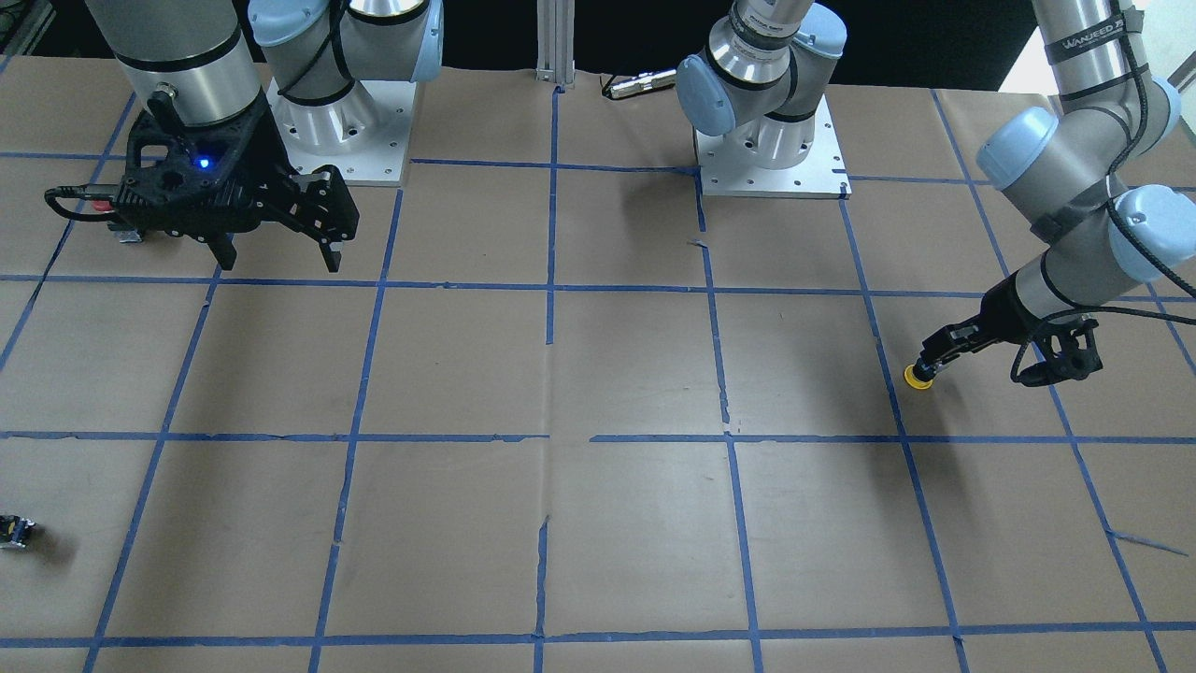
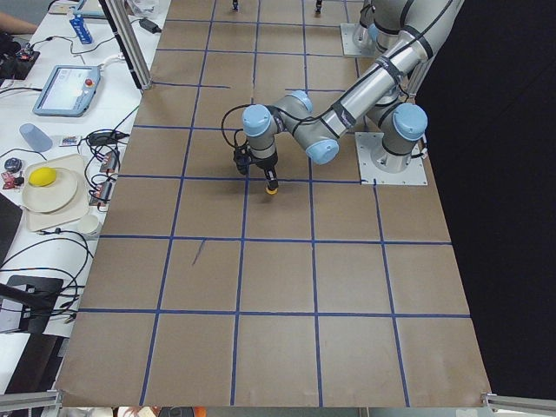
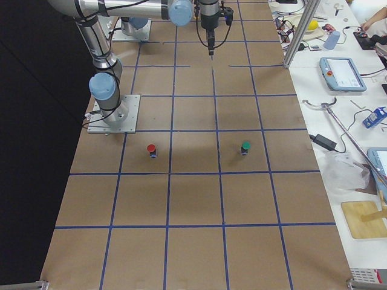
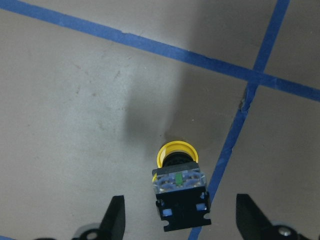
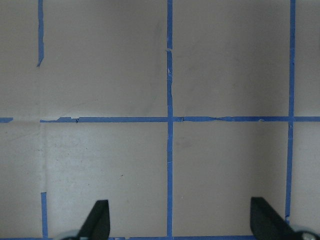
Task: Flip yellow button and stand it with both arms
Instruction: 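Close the left gripper on the yellow button's square base, then lift the yellow button with the left gripper and carry it toward the right gripper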
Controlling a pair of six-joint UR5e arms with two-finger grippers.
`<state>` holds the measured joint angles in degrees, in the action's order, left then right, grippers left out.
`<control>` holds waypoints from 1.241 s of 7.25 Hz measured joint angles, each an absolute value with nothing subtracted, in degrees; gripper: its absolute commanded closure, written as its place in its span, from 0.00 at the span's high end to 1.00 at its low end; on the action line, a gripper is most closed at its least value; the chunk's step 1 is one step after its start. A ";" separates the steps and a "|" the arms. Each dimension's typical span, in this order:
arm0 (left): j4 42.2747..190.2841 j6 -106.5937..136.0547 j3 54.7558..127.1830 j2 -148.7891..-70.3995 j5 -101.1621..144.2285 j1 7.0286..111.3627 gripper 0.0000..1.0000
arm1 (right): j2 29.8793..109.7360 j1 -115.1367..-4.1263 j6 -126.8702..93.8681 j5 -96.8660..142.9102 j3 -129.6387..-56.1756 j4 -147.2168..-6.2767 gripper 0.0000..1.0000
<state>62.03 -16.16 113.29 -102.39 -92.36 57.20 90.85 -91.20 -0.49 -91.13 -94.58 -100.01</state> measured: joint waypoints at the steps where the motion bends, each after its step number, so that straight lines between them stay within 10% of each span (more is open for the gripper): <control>1: 62.01 -16.19 113.22 -102.52 -92.39 57.16 0.62 | 90.82 -91.22 -0.40 -91.14 -94.50 -100.13 1.00; 9: 62.05 -15.89 113.06 -103.70 -93.78 57.13 0.64 | 90.27 -91.22 -0.57 -90.65 -94.61 -100.06 1.00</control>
